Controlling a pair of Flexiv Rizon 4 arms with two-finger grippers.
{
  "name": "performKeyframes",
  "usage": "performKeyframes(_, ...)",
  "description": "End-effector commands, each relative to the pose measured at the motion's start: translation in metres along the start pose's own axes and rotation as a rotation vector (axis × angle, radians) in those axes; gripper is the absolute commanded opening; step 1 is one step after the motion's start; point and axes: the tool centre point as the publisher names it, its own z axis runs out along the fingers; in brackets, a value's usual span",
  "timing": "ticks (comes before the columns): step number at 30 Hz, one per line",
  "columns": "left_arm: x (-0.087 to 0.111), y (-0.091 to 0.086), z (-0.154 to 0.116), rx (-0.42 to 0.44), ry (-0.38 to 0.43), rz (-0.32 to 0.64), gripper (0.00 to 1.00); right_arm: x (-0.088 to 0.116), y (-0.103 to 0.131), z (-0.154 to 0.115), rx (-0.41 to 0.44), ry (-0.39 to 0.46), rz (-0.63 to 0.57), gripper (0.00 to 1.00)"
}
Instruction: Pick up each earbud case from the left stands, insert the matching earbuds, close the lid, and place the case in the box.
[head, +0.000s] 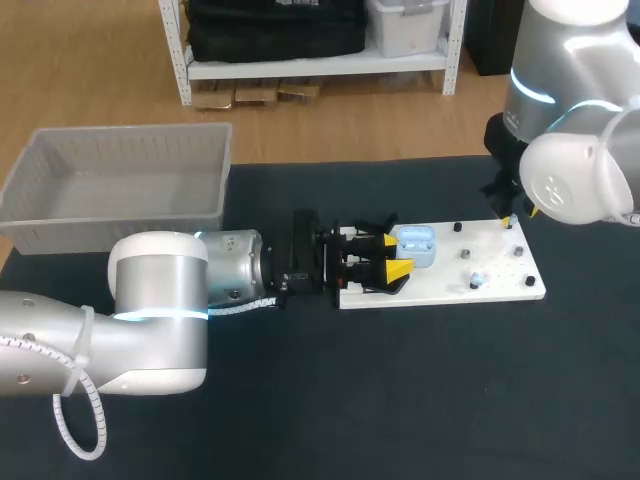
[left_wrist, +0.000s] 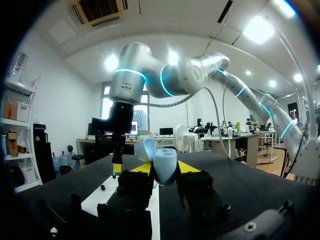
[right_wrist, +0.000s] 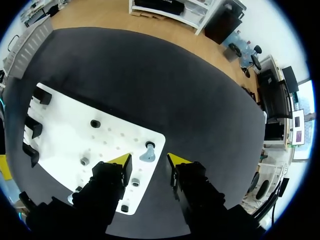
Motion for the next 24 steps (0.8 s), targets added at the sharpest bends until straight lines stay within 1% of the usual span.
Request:
performKeyframes(1,0.0002,-0.0007,-0.0002,-0.003,-0.001,0.001,0.00,0.0010,0.0008,0.0018,-0.003,0.002,-0.004,0.42)
performKeyframes(6,0.0002,-0.0007,-0.0002,-0.003,-0.001,0.001,0.00,0.0018,0.0029,0.0035,-0.007,0.008,-0.007,0.43)
performKeyframes(13,0.0002,-0.0007,-0.0002,-0.003,-0.001,0.001,0.00,0.0007,0.0041,0.0039,-0.006,0.010,-0.008,0.40)
performKeyframes(18,0.0002,-0.0007,-0.0002,-0.003,-0.001,0.001,0.00,0.0001,0.0044,0.0062,-0.004,0.017,-0.007,0.35)
performKeyframes(24,0.0002,-0.0007,-0.0002,-0.003,-0.001,0.001,0.00,0.0012,0.0042,0.0072,-0.002,0.021,-0.005,0.34)
